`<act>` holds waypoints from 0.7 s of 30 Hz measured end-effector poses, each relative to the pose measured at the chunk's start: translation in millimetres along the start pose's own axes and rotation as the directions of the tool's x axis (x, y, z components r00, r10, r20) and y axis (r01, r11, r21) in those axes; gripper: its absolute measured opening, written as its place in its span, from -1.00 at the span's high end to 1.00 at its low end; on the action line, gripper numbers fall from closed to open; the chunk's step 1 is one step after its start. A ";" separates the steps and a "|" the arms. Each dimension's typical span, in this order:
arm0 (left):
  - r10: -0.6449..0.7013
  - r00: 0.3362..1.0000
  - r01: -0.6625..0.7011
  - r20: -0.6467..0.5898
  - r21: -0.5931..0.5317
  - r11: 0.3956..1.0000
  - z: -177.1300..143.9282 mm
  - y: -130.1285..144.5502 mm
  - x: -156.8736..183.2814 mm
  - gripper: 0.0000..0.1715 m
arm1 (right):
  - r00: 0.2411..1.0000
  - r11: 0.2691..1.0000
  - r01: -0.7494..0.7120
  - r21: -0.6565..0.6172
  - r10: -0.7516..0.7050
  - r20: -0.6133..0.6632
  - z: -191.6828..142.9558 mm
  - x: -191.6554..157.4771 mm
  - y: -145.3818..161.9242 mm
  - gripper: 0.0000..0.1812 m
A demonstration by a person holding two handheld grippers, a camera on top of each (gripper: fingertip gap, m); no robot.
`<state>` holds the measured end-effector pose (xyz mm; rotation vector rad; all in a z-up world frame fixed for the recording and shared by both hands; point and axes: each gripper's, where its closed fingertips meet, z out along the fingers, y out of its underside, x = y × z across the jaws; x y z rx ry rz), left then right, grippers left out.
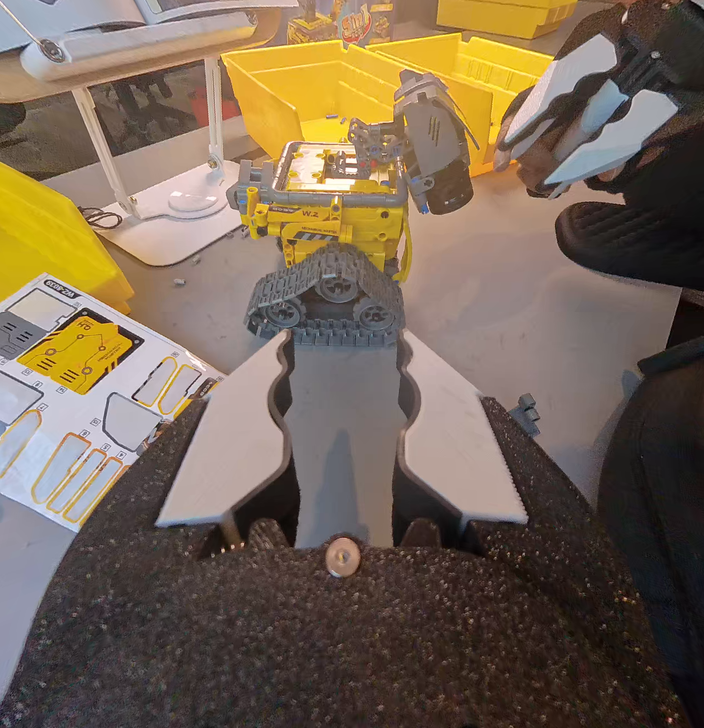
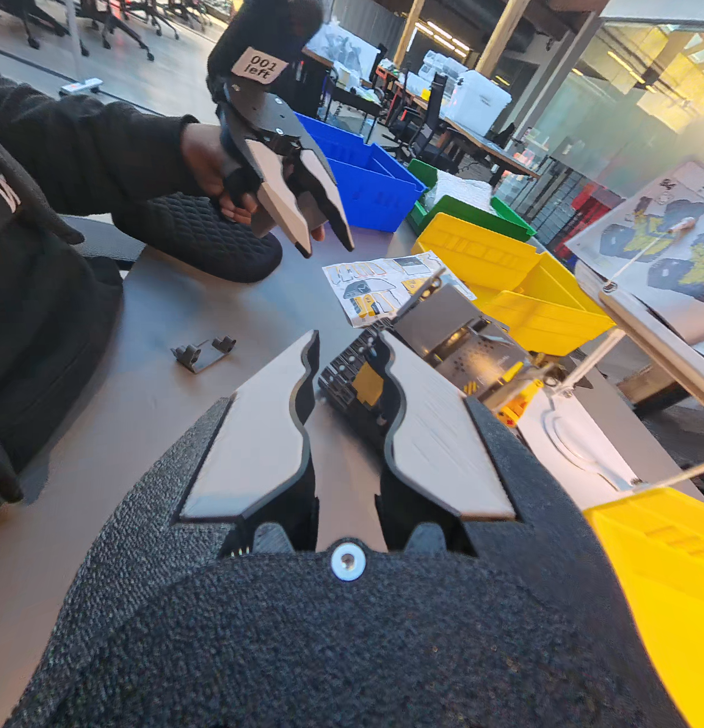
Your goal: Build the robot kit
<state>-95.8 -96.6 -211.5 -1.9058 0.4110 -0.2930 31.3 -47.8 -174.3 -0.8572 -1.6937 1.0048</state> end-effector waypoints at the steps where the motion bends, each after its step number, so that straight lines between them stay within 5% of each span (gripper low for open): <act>1: 0.004 1.000 -0.004 0.000 0.008 1.000 -1.3 0.5 0.7 0.40 | 1.000 1.000 -0.005 0.002 0.005 -0.024 -5.7 4.1 1.0 0.67; 9: 0.059 0.994 -0.062 -0.088 -0.036 0.997 4.5 22.4 27.6 0.27 | 0.986 0.997 -0.069 -0.034 0.063 -0.157 -33.1 15.7 25.2 0.48; 13: 0.104 0.948 -0.163 -0.302 -0.177 0.971 2.0 48.5 75.5 0.32 | 0.993 0.993 -0.079 -0.082 0.072 -0.091 -30.1 -0.1 35.3 0.49; 21: 0.248 0.886 -0.395 -0.392 -0.359 0.845 25.4 91.5 89.0 0.55 | 0.991 0.967 -0.107 -0.231 0.123 0.054 -12.5 -25.8 76.9 0.53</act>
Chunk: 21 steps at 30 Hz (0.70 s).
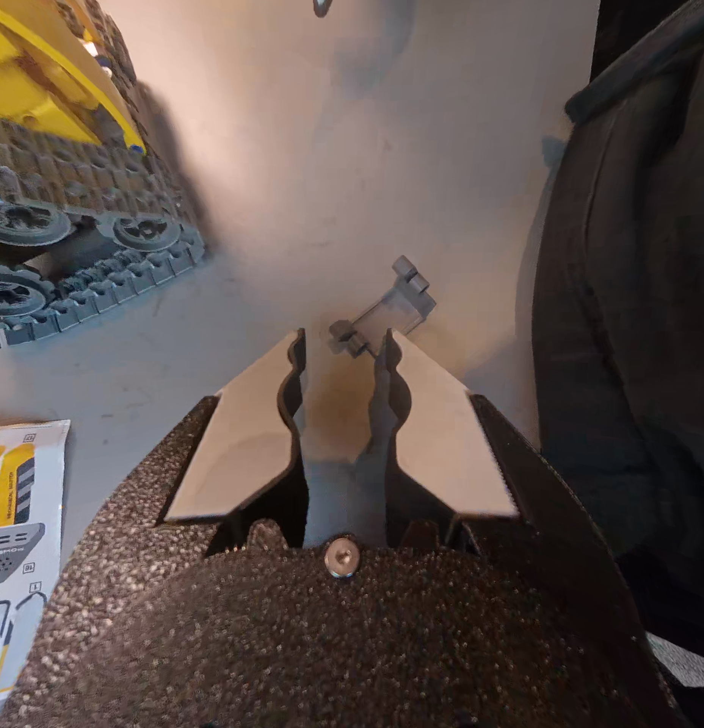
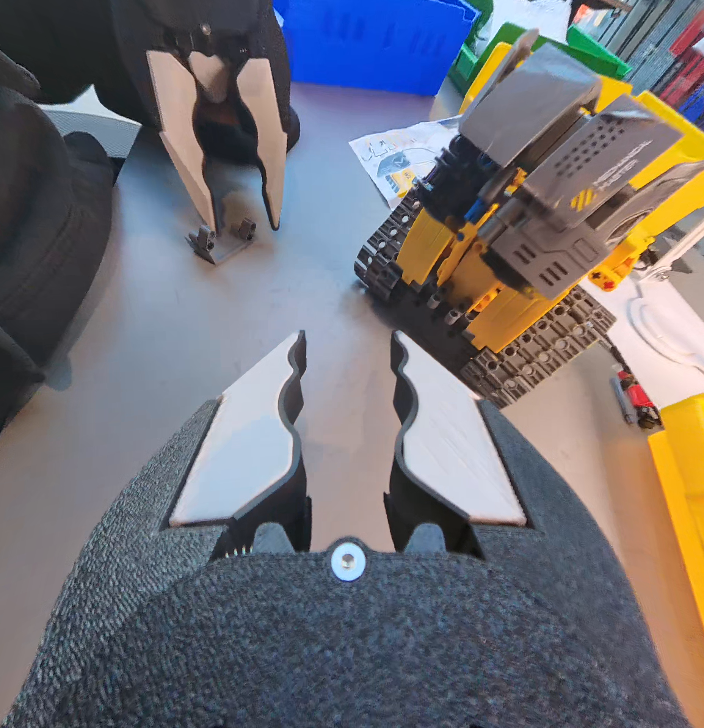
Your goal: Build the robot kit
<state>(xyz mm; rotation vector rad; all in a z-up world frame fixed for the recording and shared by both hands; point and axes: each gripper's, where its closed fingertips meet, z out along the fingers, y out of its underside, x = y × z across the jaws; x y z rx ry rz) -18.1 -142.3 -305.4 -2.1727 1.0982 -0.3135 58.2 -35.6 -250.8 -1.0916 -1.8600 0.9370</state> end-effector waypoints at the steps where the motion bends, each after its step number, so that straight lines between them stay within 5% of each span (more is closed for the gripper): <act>1: 0.001 1.000 -0.001 -0.014 -0.009 1.000 2.2 -0.1 -0.2 0.60 | 1.000 1.000 -0.002 0.001 0.002 0.003 0.5 -0.8 0.9 0.53; 3: -0.007 1.000 0.007 -0.005 0.004 1.000 3.8 -4.7 -5.8 0.86 | 1.000 1.000 -0.007 0.003 0.007 0.004 0.7 -1.3 1.9 0.55; 8: -0.027 1.000 0.026 0.008 0.075 0.997 2.4 -16.9 -15.4 0.90 | 1.000 1.000 -0.012 0.012 0.012 0.022 3.9 -5.5 2.5 0.57; 11: -0.028 0.999 0.022 0.021 0.264 0.964 -15.6 -46.8 -19.8 0.93 | 0.997 0.997 -0.042 0.066 0.037 0.071 5.9 -15.1 -9.8 0.57; 16: 0.019 0.998 -0.055 0.064 0.627 0.777 -64.9 -107.2 -18.4 0.93 | 0.958 0.948 -0.215 0.235 0.157 0.242 6.7 -37.8 -59.9 0.57; 21: 0.032 0.996 -0.082 0.080 0.763 0.641 -84.8 -139.9 -17.1 0.93 | 0.914 0.888 -0.303 0.347 0.167 0.370 6.9 -59.6 -103.3 0.45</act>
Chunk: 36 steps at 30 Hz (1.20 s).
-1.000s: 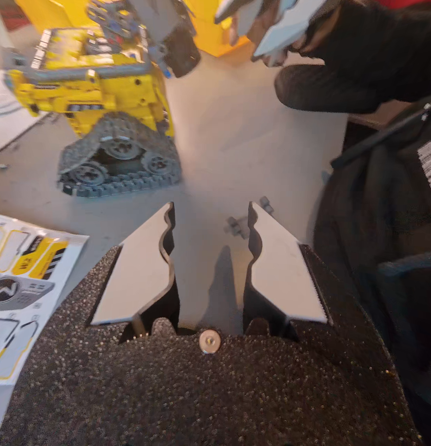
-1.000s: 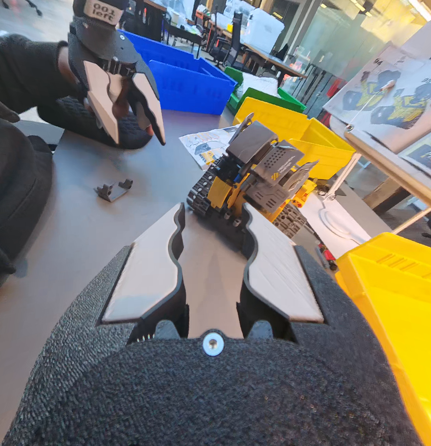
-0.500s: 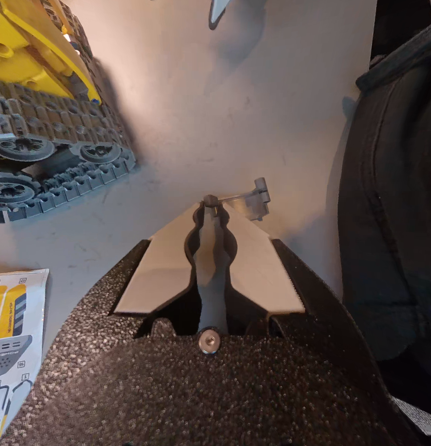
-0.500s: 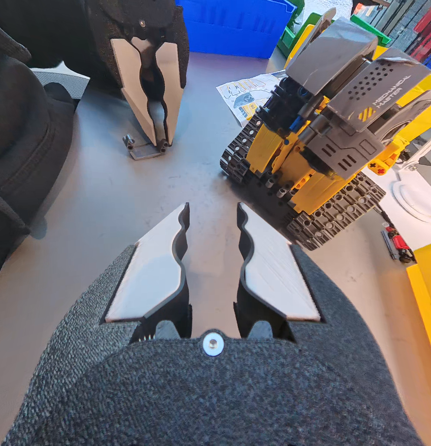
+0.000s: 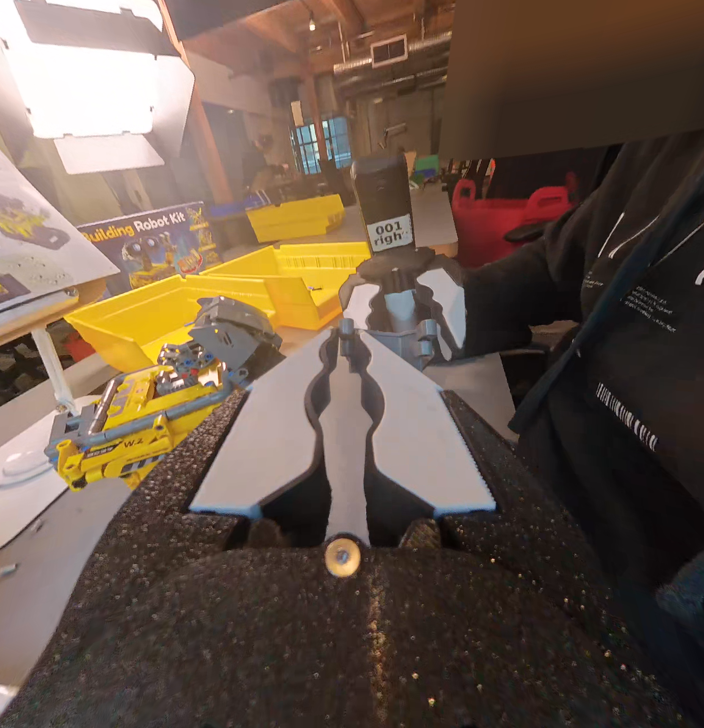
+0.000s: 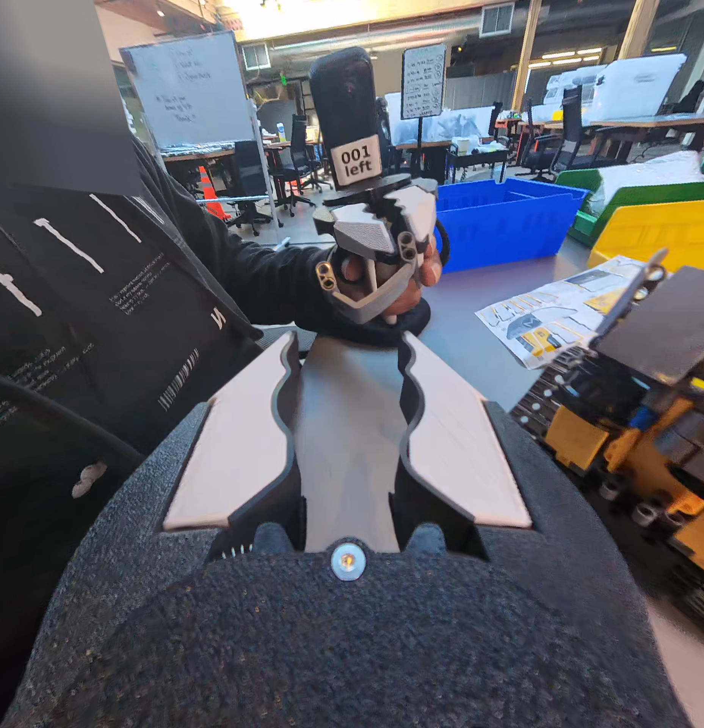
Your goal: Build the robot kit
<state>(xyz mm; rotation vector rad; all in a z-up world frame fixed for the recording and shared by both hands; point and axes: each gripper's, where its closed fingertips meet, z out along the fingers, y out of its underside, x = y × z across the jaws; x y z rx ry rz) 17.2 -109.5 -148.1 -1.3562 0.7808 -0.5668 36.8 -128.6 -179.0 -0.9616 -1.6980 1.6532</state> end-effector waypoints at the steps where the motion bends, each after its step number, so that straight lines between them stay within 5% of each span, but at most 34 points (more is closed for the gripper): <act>1: 0.012 1.000 -0.012 -0.012 0.007 1.000 3.8 -1.0 2.1 0.93 | 1.000 1.000 0.003 0.013 -0.003 -0.001 3.8 -2.0 -2.8 0.38; 7: 0.082 0.996 -0.082 -0.023 -0.025 0.996 21.6 10.0 6.5 0.92 | 0.999 0.998 -0.040 0.053 0.041 -0.017 -0.7 2.2 -3.9 0.58; 12: 0.049 0.999 -0.048 0.010 -0.098 0.994 21.6 27.1 -2.1 0.92 | 0.995 0.999 0.015 -0.039 -0.018 -0.093 -6.6 15.1 10.4 0.60; 17: -0.079 0.986 0.108 0.145 -0.207 0.972 10.5 42.2 -23.2 0.74 | 0.940 0.983 0.089 -0.162 -0.137 -0.311 -21.9 52.6 21.7 0.64; 22: -0.289 0.951 0.309 0.110 -0.264 0.914 23.7 60.0 1.0 0.71 | 0.909 0.955 0.121 -0.270 -0.216 -0.355 -17.8 59.3 38.6 0.65; 27: -0.329 0.931 0.359 0.159 -0.240 0.902 39.4 73.3 3.1 0.81 | 0.836 0.914 0.188 -0.360 -0.341 -0.429 -19.1 69.7 44.4 0.66; 36: -0.369 0.927 0.344 -0.061 -0.247 0.906 22.6 52.2 20.2 0.91 | 0.879 0.921 0.293 -0.255 -0.365 -0.308 -15.4 43.9 28.5 0.70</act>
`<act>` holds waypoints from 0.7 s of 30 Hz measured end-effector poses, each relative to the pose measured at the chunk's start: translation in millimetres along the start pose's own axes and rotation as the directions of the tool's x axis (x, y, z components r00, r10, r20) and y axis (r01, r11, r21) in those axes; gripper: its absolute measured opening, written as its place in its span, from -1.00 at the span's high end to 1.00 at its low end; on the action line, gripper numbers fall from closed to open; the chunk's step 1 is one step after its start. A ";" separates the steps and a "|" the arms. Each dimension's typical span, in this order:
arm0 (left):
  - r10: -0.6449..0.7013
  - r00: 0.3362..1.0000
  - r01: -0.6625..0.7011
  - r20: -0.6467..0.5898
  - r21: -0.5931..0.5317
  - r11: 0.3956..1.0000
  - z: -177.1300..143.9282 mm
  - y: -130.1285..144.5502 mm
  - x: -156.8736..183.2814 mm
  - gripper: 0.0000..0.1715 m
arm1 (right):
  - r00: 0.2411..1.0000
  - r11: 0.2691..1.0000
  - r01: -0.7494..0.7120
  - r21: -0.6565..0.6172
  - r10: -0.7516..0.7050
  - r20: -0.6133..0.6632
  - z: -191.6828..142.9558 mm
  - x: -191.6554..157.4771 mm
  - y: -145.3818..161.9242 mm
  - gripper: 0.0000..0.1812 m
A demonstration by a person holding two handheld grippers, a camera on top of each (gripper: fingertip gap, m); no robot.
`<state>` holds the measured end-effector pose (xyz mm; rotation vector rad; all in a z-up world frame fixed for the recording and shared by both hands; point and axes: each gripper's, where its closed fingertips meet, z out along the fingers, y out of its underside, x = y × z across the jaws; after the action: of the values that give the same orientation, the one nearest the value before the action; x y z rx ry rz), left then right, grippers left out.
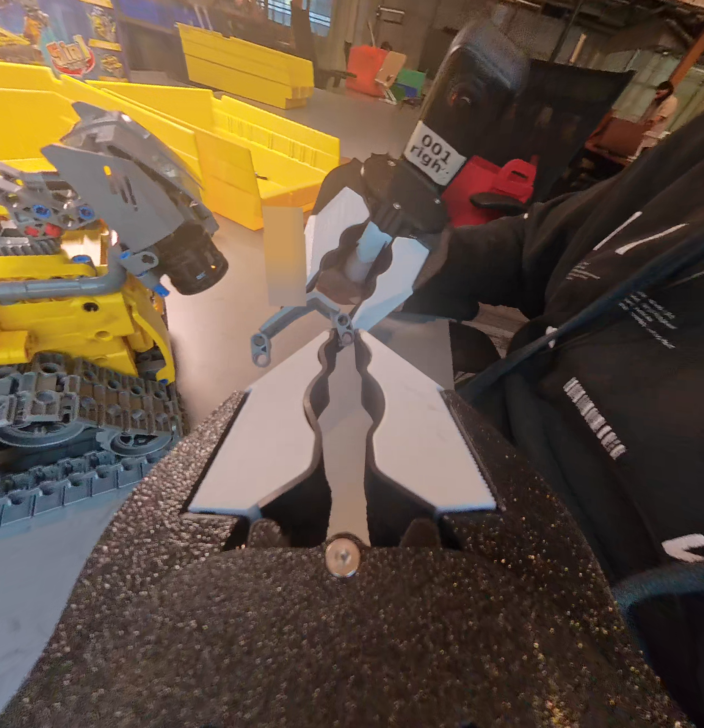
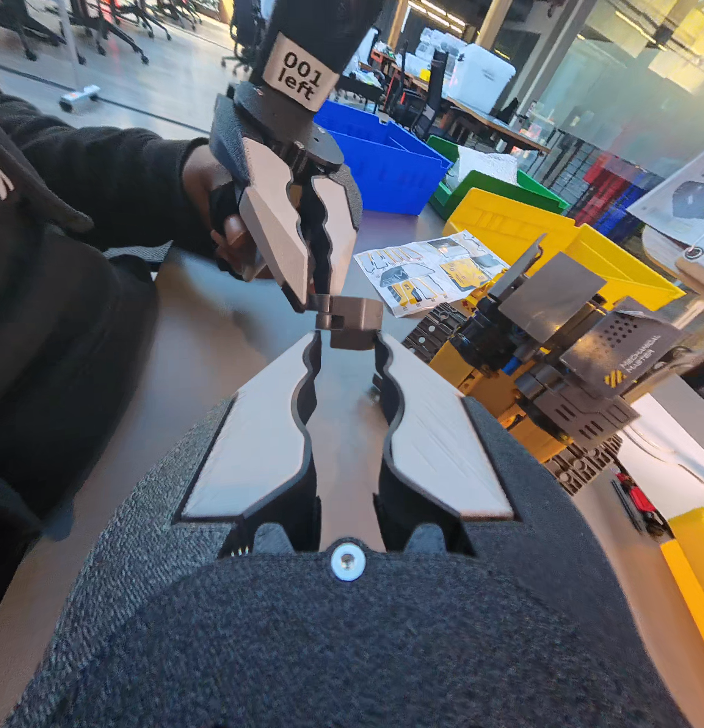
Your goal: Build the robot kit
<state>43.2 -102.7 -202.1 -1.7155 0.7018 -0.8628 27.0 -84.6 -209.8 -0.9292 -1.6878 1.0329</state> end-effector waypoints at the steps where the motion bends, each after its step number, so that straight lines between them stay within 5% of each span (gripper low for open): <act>1: 0.003 1.000 -0.003 -0.022 -0.011 1.000 -3.1 -1.3 3.7 0.92 | 1.000 1.000 0.005 0.019 -0.006 0.030 -1.4 -3.9 -1.5 0.71; 8: 0.131 0.972 -0.160 -0.195 -0.143 0.977 -21.1 -2.9 36.5 0.92 | 0.972 0.990 -0.076 0.119 0.047 0.231 -18.3 -17.9 -16.6 0.45; 15: 0.273 0.832 -0.424 -0.483 -0.236 0.875 -19.5 15.2 56.5 0.92 | 0.907 0.980 -0.177 0.092 0.126 0.401 -11.9 -44.7 -26.5 0.06; 21: 0.296 0.810 -0.441 -0.506 -0.195 0.876 -6.1 7.3 30.2 0.92 | 0.920 0.972 -0.221 0.085 0.179 0.348 -10.6 -30.6 -17.7 0.44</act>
<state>55.1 -132.1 -201.6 -1.5556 1.5176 -0.9205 43.7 -116.3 -200.7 -0.8944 -1.8077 1.4881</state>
